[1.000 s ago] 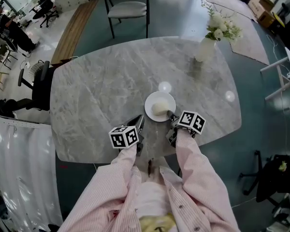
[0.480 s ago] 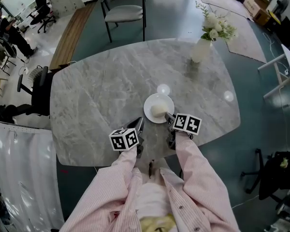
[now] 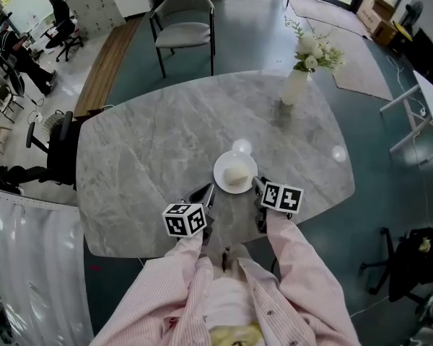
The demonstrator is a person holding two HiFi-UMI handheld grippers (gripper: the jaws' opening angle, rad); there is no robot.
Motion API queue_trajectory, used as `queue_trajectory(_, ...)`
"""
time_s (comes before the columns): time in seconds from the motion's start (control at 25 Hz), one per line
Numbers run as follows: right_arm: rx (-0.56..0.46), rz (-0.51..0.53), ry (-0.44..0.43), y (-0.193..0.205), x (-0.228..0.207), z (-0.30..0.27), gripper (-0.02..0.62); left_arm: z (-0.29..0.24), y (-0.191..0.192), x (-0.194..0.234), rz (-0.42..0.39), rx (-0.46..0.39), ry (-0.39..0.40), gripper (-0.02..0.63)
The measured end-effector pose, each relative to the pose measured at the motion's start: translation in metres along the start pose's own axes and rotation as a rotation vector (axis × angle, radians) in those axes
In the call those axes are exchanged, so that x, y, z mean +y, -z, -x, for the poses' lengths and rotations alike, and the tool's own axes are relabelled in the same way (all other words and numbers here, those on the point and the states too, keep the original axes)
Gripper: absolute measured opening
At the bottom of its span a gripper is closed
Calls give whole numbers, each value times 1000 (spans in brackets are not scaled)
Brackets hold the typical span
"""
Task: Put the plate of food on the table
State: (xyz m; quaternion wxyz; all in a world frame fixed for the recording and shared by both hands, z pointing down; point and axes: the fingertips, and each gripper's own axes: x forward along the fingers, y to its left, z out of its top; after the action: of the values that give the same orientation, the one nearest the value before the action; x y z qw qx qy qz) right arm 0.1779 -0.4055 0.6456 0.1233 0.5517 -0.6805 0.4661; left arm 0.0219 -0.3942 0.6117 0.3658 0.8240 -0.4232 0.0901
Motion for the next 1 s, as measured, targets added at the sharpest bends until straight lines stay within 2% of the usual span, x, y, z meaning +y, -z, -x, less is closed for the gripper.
queue_trajectory(0.12, -28, 70, -18, -6, 7, 12, 100, 9, -11, -9, -61, -26, 11, -3)
queue_trajectory(0.24, -71, 138, -58, -13, 20, 23, 26, 17, -26, -17, -102, -69, 20, -3)
queue_trajectory(0.32, -97, 158, -80, -18, 28, 32, 8, 23, -37, -22, -130, -98, 26, -3)
queue_trajectory(0.68, -230, 197, -202, -42, 56, 66, 6, 46, -77, -39, -216, -220, 32, -4)
queue_trajectory(1.0, -322, 224, -260, -55, 68, 91, 6, 66, -95, -46, -273, -301, 6, -3)
